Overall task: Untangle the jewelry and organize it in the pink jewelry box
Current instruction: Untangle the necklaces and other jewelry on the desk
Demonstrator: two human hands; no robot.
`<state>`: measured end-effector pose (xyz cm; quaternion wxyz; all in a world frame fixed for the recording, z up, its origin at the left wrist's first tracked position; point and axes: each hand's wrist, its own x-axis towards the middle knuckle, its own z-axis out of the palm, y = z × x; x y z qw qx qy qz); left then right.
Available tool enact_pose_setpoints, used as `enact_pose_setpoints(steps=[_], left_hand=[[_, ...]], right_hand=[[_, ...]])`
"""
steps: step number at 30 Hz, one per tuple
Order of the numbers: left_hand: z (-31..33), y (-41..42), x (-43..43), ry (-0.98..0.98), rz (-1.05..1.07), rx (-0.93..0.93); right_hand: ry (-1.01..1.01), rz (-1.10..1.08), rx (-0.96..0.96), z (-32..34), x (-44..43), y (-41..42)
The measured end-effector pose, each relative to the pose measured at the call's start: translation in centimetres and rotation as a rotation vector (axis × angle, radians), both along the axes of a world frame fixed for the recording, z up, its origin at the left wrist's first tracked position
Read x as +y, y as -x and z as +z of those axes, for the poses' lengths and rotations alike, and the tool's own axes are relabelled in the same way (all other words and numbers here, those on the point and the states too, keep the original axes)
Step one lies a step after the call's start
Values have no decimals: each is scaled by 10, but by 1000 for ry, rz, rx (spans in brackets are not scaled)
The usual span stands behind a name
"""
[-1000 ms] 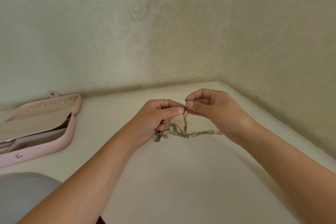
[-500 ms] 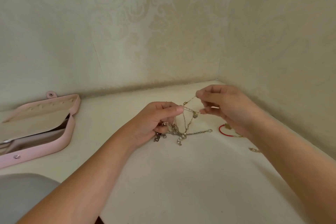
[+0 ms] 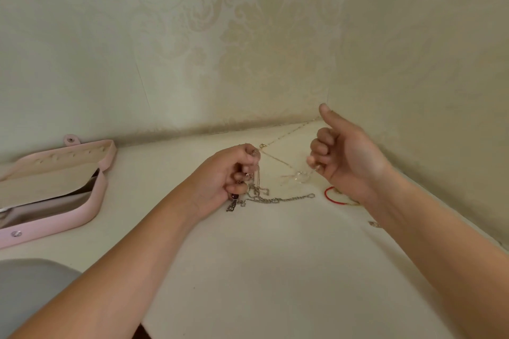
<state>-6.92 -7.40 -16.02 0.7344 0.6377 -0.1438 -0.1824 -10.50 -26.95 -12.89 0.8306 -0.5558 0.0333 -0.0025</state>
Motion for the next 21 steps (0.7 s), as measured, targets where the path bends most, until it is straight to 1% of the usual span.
enact_pose_setpoints(steps=[2, 4, 7, 9, 11, 12, 14, 16, 18, 21], left_hand=[[1, -1, 1, 76, 9, 33], [-1, -4, 1, 95, 38, 43], [-3, -7, 0, 42, 59, 40], [-3, -7, -1, -6, 68, 6], [-2, -6, -2, -78, 104, -53], [-3, -5, -2, -132, 128, -92], [-5, -4, -4, -259, 179, -179], [-7, -3, -5, -318, 234, -224], [-8, -5, -4, -290, 273, -211], [-9, -7, -2, -269, 277, -199]], right_hand=[[39, -76, -1, 0, -10, -1], [192, -162, -6, 1, -21, -2], [534, -296, 16, 6, -31, -2], [793, -381, 0, 11, -37, 1], [1070, -419, -8, 16, -46, 5], [1173, -408, 10, 20, -50, 8], [1306, -318, 71, 27, -55, 13], [1386, -131, 135, 33, -55, 21], [1375, 56, 162, 37, -53, 29], [1332, 260, 198, 40, -52, 38]])
